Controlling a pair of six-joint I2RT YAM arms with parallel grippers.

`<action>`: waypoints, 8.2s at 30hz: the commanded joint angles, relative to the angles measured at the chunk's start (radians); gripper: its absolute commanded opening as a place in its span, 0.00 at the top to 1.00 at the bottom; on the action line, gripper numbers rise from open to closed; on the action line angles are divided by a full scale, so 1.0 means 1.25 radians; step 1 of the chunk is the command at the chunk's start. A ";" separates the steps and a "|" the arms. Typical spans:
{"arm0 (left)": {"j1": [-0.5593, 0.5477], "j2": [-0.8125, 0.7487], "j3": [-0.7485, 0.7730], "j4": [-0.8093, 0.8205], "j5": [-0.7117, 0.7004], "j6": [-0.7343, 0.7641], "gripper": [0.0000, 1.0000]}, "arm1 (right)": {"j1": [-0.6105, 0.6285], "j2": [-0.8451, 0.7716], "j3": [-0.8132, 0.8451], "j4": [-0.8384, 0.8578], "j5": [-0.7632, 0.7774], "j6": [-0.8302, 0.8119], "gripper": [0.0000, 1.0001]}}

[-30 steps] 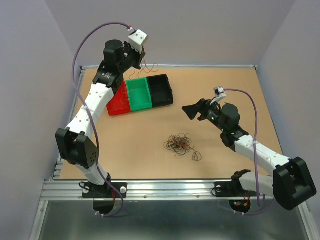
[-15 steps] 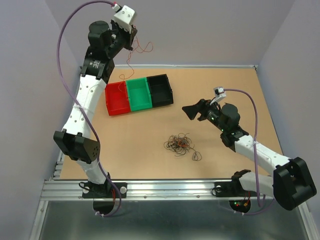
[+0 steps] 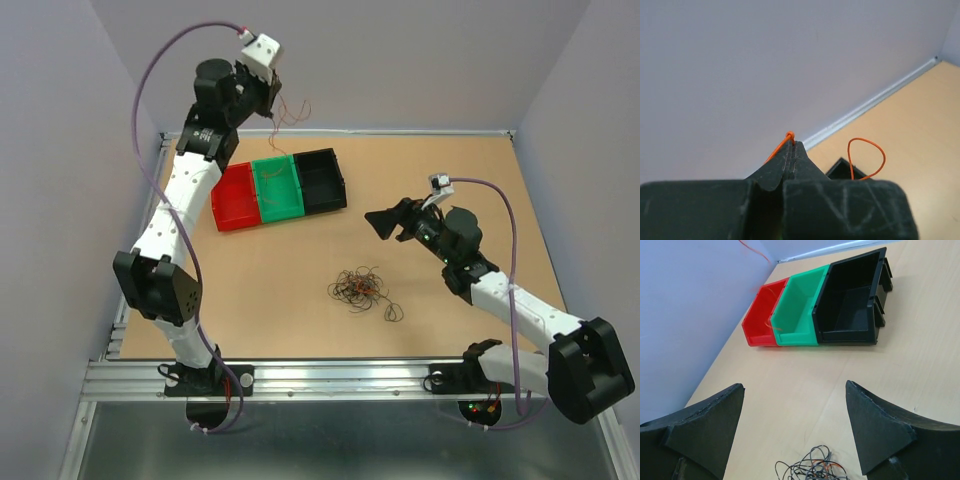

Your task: Untangle the cables

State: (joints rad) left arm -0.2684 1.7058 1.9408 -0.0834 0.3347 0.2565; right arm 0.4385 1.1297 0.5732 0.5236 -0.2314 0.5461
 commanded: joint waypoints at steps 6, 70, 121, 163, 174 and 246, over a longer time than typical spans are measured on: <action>0.022 0.028 -0.411 0.215 -0.047 0.034 1.00 | 0.003 -0.034 0.004 0.016 0.011 -0.007 0.13; -0.055 0.382 -0.284 -0.114 -0.371 0.039 0.75 | 0.003 0.041 0.076 -0.099 0.032 0.006 0.13; -0.459 -0.082 -0.821 0.073 0.012 0.361 1.00 | 0.165 0.031 0.294 -0.505 0.516 -0.123 0.16; -0.169 -0.617 -0.639 0.243 0.239 -0.003 1.00 | 0.308 0.543 0.308 -0.064 0.101 -0.139 0.81; -0.169 -0.726 -0.345 0.347 -0.509 -0.143 1.00 | 0.164 0.364 0.122 -0.108 0.521 0.175 0.99; 0.027 -0.517 -0.320 0.151 -0.065 -0.105 1.00 | -0.600 -0.342 0.123 -0.367 -0.210 0.095 0.99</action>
State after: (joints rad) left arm -0.1581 1.0512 1.5433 0.1490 0.3088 0.0311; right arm -0.3408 0.7136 0.6449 0.1242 -0.4301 0.7540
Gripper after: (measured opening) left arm 0.025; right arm 0.034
